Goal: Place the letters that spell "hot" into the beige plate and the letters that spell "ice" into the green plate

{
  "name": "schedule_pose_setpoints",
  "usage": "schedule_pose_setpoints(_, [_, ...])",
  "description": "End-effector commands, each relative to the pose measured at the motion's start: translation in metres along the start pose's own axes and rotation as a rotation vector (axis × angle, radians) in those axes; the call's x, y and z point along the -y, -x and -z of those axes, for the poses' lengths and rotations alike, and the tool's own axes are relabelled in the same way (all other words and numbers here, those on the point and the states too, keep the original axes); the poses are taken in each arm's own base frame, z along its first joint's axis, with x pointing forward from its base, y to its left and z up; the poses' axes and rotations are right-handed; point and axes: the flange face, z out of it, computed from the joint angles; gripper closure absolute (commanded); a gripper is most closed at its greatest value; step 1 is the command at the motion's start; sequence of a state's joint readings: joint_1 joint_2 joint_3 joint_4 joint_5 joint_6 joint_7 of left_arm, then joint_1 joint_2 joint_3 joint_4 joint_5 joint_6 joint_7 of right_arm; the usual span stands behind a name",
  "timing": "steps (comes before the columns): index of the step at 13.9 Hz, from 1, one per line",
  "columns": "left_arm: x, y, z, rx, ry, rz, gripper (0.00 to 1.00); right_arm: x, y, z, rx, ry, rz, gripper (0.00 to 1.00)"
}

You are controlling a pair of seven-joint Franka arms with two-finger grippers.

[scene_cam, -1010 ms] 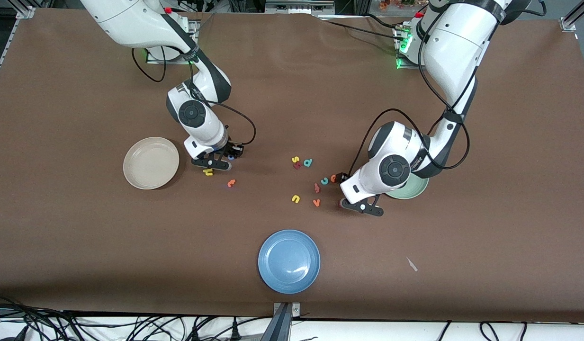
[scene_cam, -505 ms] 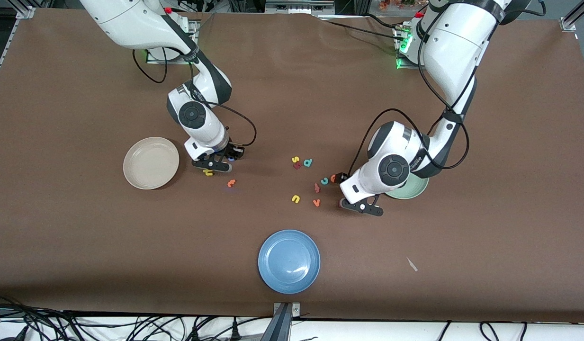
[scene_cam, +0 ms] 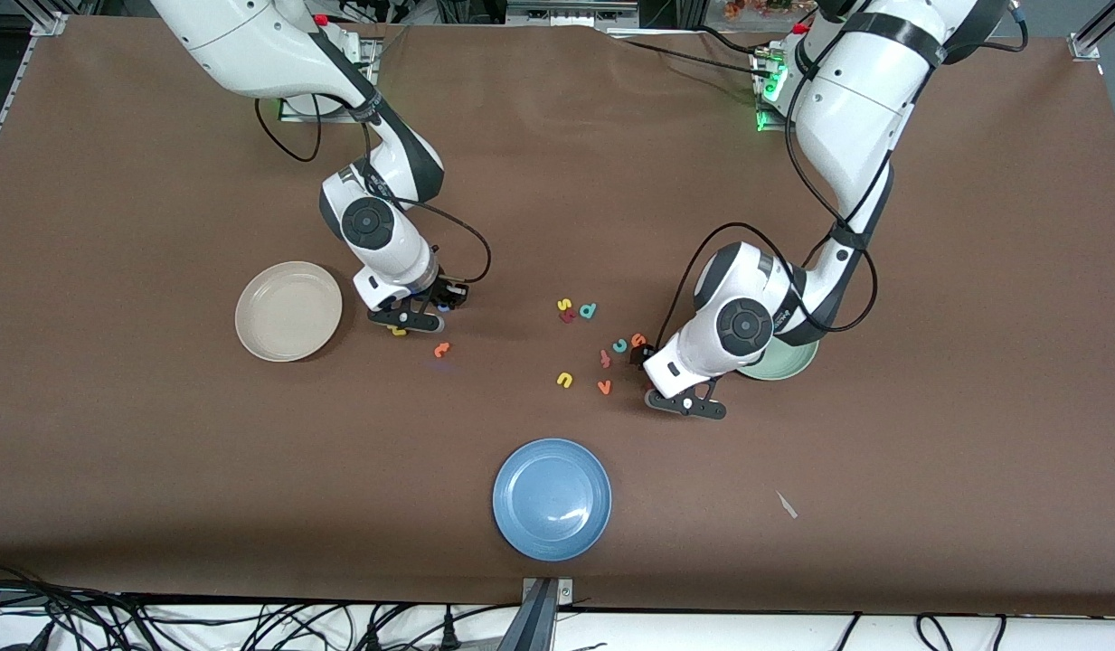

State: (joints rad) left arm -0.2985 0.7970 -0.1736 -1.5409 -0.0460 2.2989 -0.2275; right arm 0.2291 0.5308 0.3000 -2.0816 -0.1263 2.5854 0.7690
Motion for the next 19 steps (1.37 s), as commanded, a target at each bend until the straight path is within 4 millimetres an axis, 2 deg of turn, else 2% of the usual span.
schedule_pose_setpoints(1, [-0.002, -0.004, -0.001, -0.007, 0.012, 0.015, 0.00, 0.008, -0.014, 0.015, 0.030, 0.051, 0.019, 0.83])
schedule_pose_setpoints(3, [-0.003, -0.004, -0.002, -0.007, 0.015, 0.019, 0.00, 0.005, -0.020, 0.037, 0.062, 0.105, 0.037, 0.83])
schedule_pose_setpoints(5, [-0.004, -0.004, -0.007, -0.006, 0.011, 0.048, 0.00, -0.024, -0.033, 0.056, 0.080, 0.156, 0.104, 0.83])
schedule_pose_setpoints(6, [-0.011, -0.003, -0.012, -0.011, 0.010, 0.069, 0.00, -0.038, -0.037, 0.066, 0.098, 0.184, 0.141, 0.83])
schedule_pose_setpoints(8, [-0.026, -0.005, -0.017, -0.023, 0.001, 0.109, 0.00, -0.082, -0.046, 0.092, 0.104, 0.216, 0.215, 0.83])
schedule_pose_setpoints(10, [-0.028, -0.004, -0.022, -0.034, -0.047, 0.093, 0.00, -0.135, -0.052, 0.109, 0.111, 0.225, 0.287, 0.83])
schedule_pose_setpoints(13, [-0.021, -0.016, -0.013, -0.065, -0.051, 0.104, 0.01, -0.197, -0.057, 0.114, 0.124, 0.217, 0.342, 0.83])
schedule_pose_setpoints(14, [-0.022, -0.017, -0.015, -0.064, -0.051, 0.103, 0.08, -0.215, -0.056, 0.109, 0.116, 0.210, 0.367, 0.83])
schedule_pose_setpoints(15, [-0.025, -0.016, -0.017, -0.062, -0.052, 0.099, 0.23, -0.231, -0.054, 0.100, 0.091, 0.202, 0.390, 0.83])
schedule_pose_setpoints(16, [-0.025, -0.016, -0.017, -0.063, -0.052, 0.098, 0.36, -0.241, -0.054, 0.092, 0.060, 0.195, 0.406, 0.82])
schedule_pose_setpoints(17, [-0.025, -0.015, -0.019, -0.059, -0.054, 0.097, 0.44, -0.243, -0.055, 0.088, 0.045, 0.193, 0.410, 0.81])
schedule_pose_setpoints(18, [-0.025, -0.015, -0.019, -0.059, -0.054, 0.097, 0.44, -0.242, -0.055, 0.086, 0.044, 0.187, 0.405, 0.64])
schedule_pose_setpoints(19, [-0.025, -0.015, -0.019, -0.059, -0.054, 0.097, 0.43, -0.242, -0.056, 0.087, 0.048, 0.162, 0.375, 0.04])
